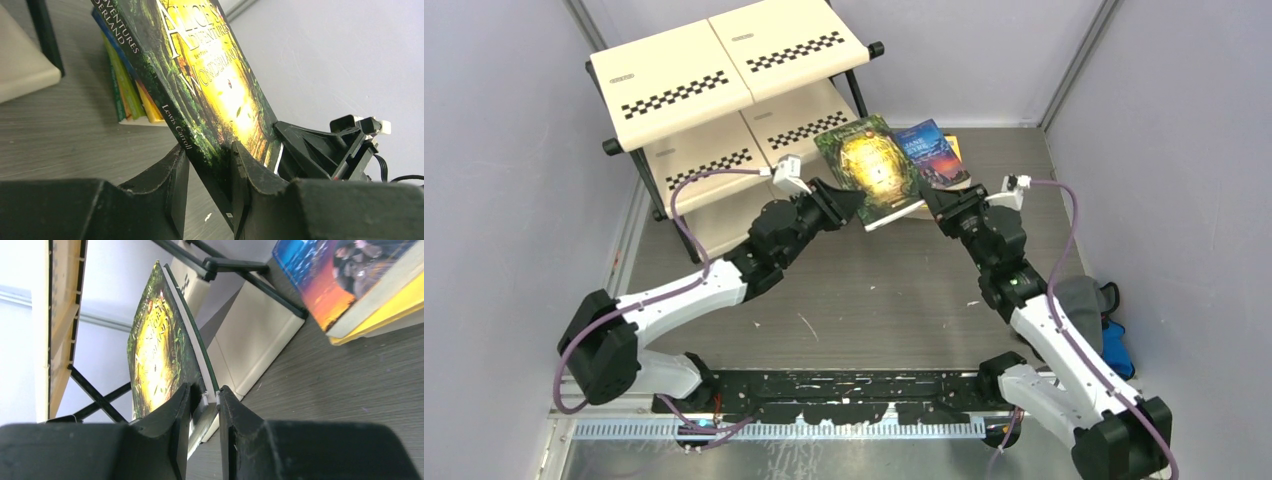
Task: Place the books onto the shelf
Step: Pick up the book from the center of the board, then place the book on the shelf.
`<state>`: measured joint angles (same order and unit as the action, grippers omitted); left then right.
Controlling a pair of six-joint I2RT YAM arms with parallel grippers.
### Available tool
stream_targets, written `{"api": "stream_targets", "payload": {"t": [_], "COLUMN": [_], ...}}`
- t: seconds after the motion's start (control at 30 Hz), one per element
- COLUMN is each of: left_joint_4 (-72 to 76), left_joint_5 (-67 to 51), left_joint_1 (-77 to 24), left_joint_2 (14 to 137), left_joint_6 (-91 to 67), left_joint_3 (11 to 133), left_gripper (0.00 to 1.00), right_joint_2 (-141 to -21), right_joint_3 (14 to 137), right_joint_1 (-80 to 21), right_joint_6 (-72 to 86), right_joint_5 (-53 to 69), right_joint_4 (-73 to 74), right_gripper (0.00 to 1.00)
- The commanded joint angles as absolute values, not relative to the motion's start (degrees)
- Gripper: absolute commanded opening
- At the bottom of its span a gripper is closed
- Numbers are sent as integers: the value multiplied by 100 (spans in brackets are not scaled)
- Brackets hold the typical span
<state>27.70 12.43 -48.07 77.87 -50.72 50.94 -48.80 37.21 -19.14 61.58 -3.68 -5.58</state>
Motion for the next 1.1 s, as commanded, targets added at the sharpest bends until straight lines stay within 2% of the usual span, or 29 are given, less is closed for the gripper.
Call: {"api": "stream_targets", "payload": {"t": [0.0, 0.4, 0.73, 0.93, 1.0, 1.07], "left_joint_4": [3018, 1877, 1986, 2095, 2029, 1970], "left_joint_5": [938, 242, -903, -1317, -1355, -1353], "left_joint_1": [-4779, -3282, -1596, -1010, -926, -881], "left_joint_2": [7188, 6337, 6378, 6494, 6507, 6485], "left_joint_6": [-4464, -4693, -5174, -5374, -5379, -5392], "left_joint_3": [5073, 5098, 4939, 4882, 4889, 4872], "left_gripper": [0, 0, 0, 1, 8, 23], "right_joint_2": [-5418, -7126, -8640, -9168, -9275, -9371], "right_joint_3": [4209, 5251, 6371, 6748, 6820, 6881], "right_joint_1": [-2500, -3267, -3462, -3510, -3530, -3564], "right_joint_6": [5491, 5300, 5234, 5251, 5262, 5268], "right_joint_5": [-504, -714, -550, -466, -465, -474], "right_joint_4": [-669, -1382, -1732, -1899, -1939, -1983], "right_gripper": [1, 1, 1, 1, 1, 1]}}
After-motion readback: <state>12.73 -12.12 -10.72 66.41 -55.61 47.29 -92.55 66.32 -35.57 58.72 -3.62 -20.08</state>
